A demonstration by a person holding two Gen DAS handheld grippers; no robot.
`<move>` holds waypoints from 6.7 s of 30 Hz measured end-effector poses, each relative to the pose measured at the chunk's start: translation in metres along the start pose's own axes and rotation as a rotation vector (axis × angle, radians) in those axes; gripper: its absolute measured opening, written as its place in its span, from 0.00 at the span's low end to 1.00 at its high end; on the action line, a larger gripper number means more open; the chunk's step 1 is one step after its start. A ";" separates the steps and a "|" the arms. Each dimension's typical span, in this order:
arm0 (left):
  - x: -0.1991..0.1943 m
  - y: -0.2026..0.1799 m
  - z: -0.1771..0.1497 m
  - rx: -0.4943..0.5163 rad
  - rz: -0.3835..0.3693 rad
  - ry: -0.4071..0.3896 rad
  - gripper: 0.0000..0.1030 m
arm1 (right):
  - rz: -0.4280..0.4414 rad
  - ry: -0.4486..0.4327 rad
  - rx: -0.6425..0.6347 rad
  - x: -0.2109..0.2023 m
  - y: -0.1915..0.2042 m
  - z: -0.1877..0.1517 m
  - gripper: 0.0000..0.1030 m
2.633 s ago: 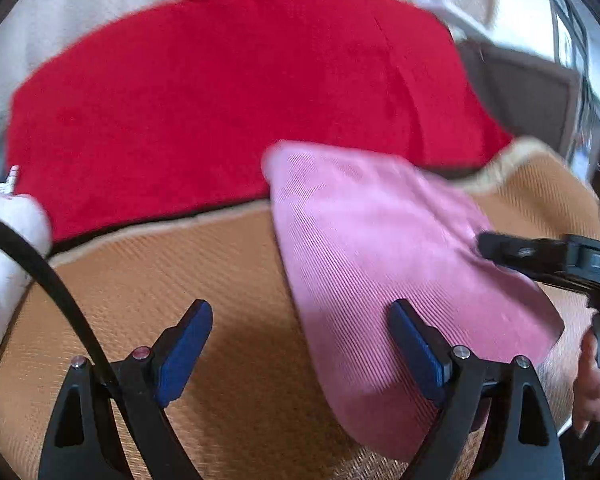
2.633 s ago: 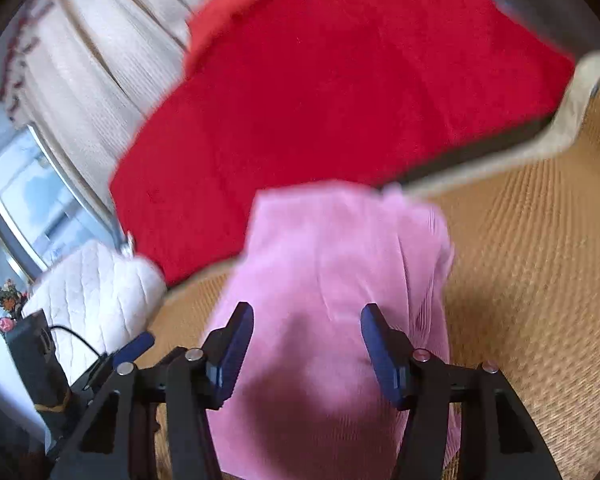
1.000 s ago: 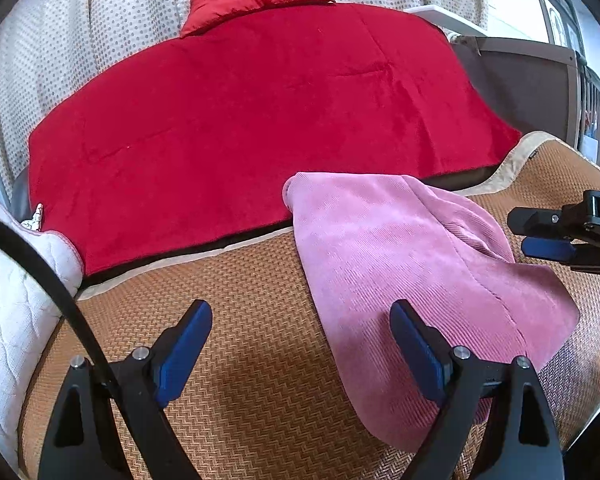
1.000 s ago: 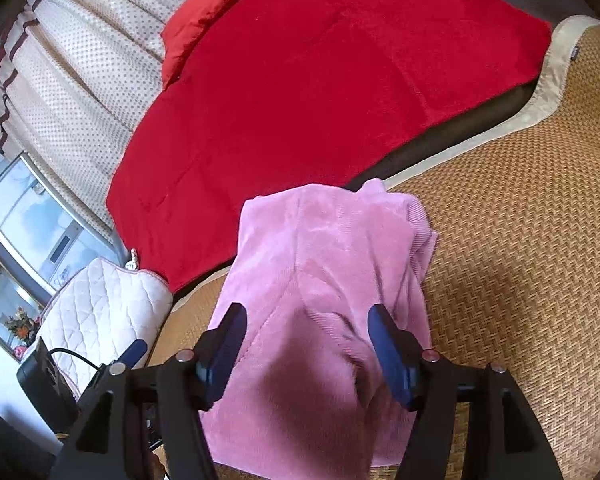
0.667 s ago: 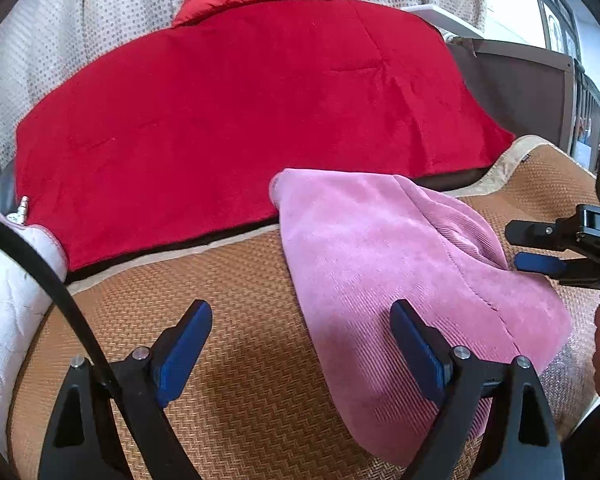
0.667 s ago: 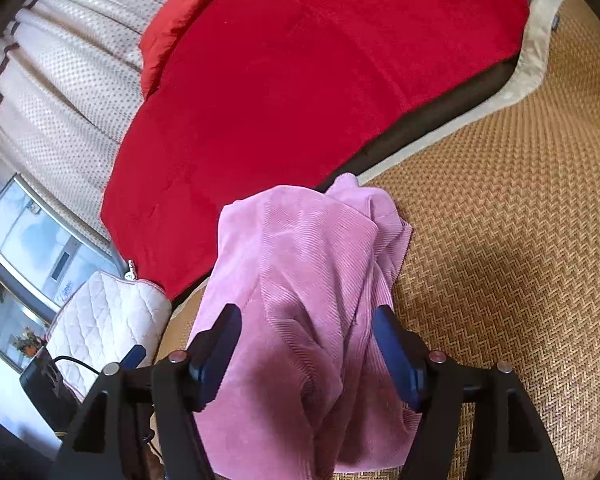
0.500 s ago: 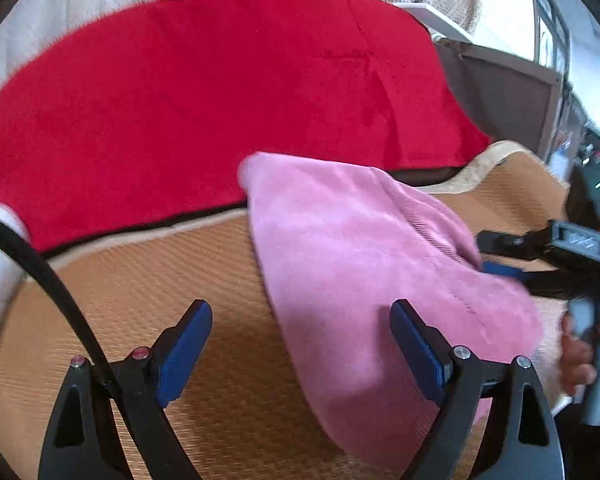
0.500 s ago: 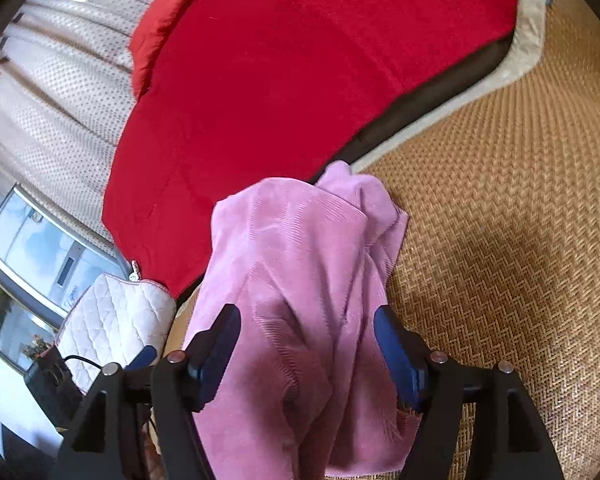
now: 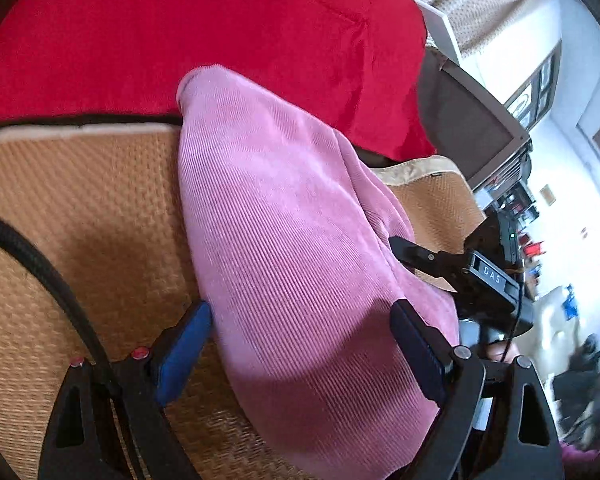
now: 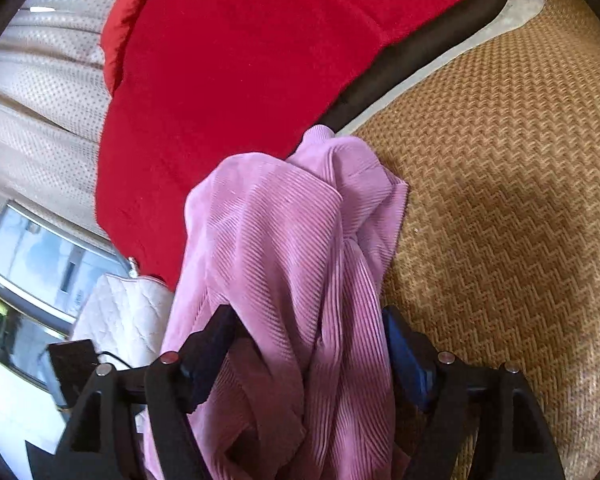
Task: Fold large clothes
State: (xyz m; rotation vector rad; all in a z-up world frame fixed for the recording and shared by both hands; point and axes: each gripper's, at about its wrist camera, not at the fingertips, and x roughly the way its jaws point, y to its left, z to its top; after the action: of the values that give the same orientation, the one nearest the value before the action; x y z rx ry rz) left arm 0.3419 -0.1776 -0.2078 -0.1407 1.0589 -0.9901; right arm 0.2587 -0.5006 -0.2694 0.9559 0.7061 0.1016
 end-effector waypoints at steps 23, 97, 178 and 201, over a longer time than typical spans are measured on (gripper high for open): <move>-0.032 -0.011 0.002 0.040 0.028 -0.122 0.54 | -0.062 -0.059 -0.277 0.009 0.079 -0.021 0.59; -0.249 -0.132 -0.102 0.112 0.919 -0.558 0.94 | -0.351 -0.256 -0.639 -0.168 0.242 -0.168 0.70; -0.358 -0.189 -0.161 0.103 0.964 -0.704 0.99 | -0.362 -0.389 -0.731 -0.225 0.344 -0.254 0.71; -0.333 -0.155 -0.137 0.050 0.956 -0.647 0.99 | -0.414 -0.359 -0.732 -0.196 0.338 -0.232 0.71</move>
State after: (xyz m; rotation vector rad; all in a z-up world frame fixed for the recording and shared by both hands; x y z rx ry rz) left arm 0.0995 0.0248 0.0249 0.0888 0.3934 -0.0673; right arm 0.0439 -0.2100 0.0062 0.1075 0.4603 -0.1676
